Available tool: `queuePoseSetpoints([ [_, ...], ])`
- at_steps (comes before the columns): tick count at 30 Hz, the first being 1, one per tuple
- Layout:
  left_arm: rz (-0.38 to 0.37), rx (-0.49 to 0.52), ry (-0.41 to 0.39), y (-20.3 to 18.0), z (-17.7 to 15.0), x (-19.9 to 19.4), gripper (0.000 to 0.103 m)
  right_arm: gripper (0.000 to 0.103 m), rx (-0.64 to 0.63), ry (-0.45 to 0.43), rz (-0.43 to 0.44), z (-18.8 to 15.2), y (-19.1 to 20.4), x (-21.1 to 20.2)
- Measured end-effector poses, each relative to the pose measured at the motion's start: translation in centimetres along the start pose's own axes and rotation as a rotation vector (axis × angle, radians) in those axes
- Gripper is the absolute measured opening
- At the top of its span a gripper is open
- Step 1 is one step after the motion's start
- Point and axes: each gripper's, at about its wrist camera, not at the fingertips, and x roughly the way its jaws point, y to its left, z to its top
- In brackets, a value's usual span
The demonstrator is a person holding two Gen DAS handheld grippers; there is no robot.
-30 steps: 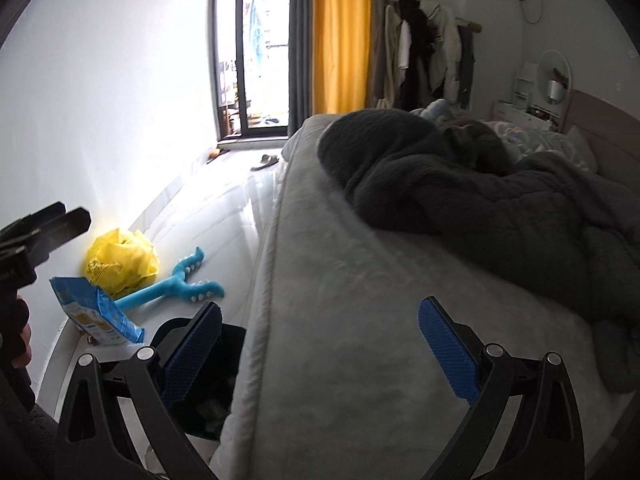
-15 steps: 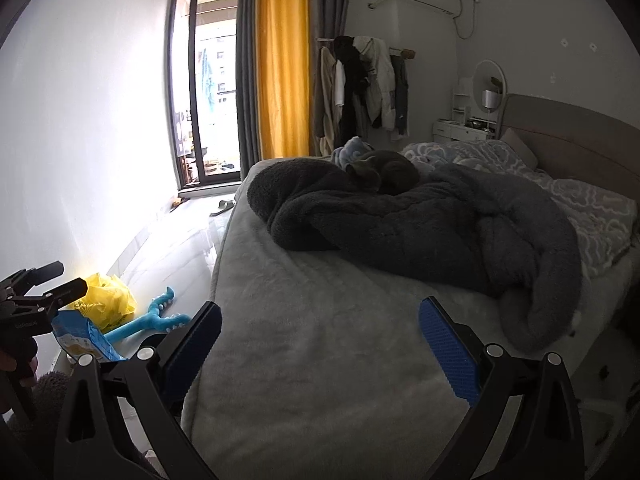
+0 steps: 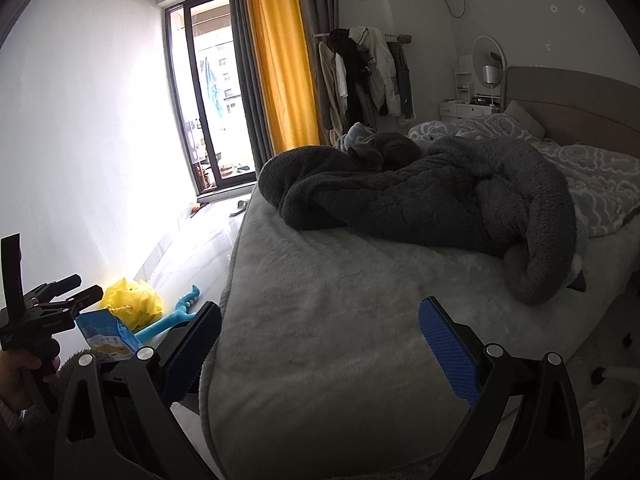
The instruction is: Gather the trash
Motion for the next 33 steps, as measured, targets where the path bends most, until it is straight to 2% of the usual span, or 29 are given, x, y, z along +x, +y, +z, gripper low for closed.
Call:
queuePoseSetpoints([
  [7, -0.014, -0.022, 0.001, 0.1, -0.2, -0.1, 0.100, 0.100, -0.089, 0.016, -0.019, -0.3, 1.5, -0.5],
  [14, 0.004, -0.025, -0.004, 0.0, -0.2, -0.3, 0.100, 0.100, -0.060, 0.014, -0.011, -0.5, 0.7, -0.8],
  [33, 0.009, -0.034, 0.004, 0.0, -0.2, -0.1, 0.100, 0.100, -0.098, 0.020, -0.014, -0.6, 1.1, -0.6],
])
